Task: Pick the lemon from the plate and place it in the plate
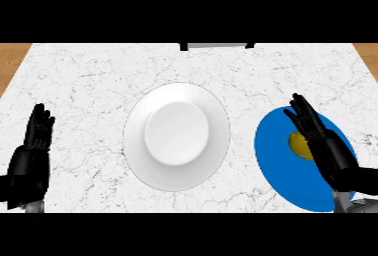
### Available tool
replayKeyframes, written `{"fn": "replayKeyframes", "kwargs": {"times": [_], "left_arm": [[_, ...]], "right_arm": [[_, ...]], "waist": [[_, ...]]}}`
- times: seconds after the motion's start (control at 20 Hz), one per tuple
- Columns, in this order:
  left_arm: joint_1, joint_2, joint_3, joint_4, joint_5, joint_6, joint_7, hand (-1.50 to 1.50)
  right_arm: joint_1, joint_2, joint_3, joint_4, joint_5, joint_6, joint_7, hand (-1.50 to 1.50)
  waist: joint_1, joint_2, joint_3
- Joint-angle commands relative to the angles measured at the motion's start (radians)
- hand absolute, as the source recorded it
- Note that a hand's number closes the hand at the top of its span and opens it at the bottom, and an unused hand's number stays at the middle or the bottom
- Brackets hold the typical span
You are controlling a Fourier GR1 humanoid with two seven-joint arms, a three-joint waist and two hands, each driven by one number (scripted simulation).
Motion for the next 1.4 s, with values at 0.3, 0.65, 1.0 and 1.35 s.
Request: {"fn": "replayKeyframes", "kwargs": {"times": [0.3, 0.65, 1.0, 1.35], "left_arm": [[-0.042, -0.009, -0.086, 0.086, 0.039, -0.108, 0.102, 0.00], [-0.155, -0.007, -0.098, 0.127, 0.097, -0.191, 0.185, 0.00], [-0.207, 0.000, -0.074, 0.171, 0.121, -0.216, 0.215, 0.00], [-0.263, 0.004, -0.052, 0.223, 0.133, -0.239, 0.225, 0.00]], "right_arm": [[-0.361, -0.225, -0.039, -0.119, 0.086, 0.406, -0.225, 1.50], [-0.298, -0.220, -0.080, 0.283, -0.104, 0.840, -0.605, -1.50], [-0.328, -0.355, -0.035, 0.306, 0.157, 0.858, -0.831, -1.50], [-0.357, -0.431, 0.062, 0.378, 0.337, 0.709, -1.015, -1.50]], "waist": [[0.056, -0.045, -0.022], [0.086, 0.023, -0.007], [0.079, 0.009, -0.008], [0.085, 0.007, -0.011]]}}
